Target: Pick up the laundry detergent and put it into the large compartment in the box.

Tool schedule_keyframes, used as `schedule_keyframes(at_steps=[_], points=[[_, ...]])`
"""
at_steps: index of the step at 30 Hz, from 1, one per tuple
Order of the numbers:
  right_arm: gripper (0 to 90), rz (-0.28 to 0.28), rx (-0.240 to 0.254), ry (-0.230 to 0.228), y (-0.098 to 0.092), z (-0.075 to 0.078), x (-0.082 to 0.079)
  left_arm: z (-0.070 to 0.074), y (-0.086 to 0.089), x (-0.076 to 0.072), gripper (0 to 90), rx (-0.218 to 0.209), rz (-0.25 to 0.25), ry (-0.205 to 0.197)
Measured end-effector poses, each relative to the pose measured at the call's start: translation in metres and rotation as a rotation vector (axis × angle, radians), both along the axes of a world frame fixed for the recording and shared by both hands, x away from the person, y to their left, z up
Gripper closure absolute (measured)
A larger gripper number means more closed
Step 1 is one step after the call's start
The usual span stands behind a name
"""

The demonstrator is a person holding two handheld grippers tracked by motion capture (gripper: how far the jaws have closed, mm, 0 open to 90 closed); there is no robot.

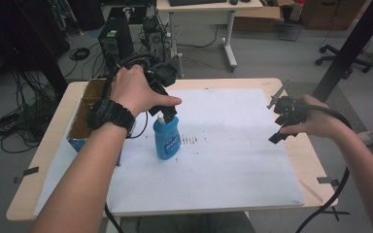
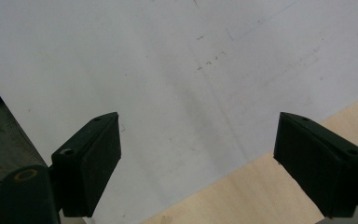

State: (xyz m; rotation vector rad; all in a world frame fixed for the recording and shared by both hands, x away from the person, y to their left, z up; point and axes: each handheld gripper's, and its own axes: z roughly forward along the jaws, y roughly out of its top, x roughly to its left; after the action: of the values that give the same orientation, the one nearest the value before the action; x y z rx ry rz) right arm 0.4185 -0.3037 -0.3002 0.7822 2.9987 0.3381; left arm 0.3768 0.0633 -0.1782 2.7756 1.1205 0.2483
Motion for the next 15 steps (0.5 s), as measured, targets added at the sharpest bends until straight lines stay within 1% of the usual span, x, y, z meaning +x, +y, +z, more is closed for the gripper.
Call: schedule_keyframes(at_steps=[9, 15], points=[[15.0, 0.001, -0.002, 0.000, 0.000, -0.001, 0.001, -0.002, 0.000, 0.008, 13.3, 0.001, 0.020, 0.009], [15.0, -0.001, -0.002, 0.001, 0.000, 0.000, 0.001, -0.003, 0.002, 0.012, 13.6, 0.003, 0.043, 0.010]])
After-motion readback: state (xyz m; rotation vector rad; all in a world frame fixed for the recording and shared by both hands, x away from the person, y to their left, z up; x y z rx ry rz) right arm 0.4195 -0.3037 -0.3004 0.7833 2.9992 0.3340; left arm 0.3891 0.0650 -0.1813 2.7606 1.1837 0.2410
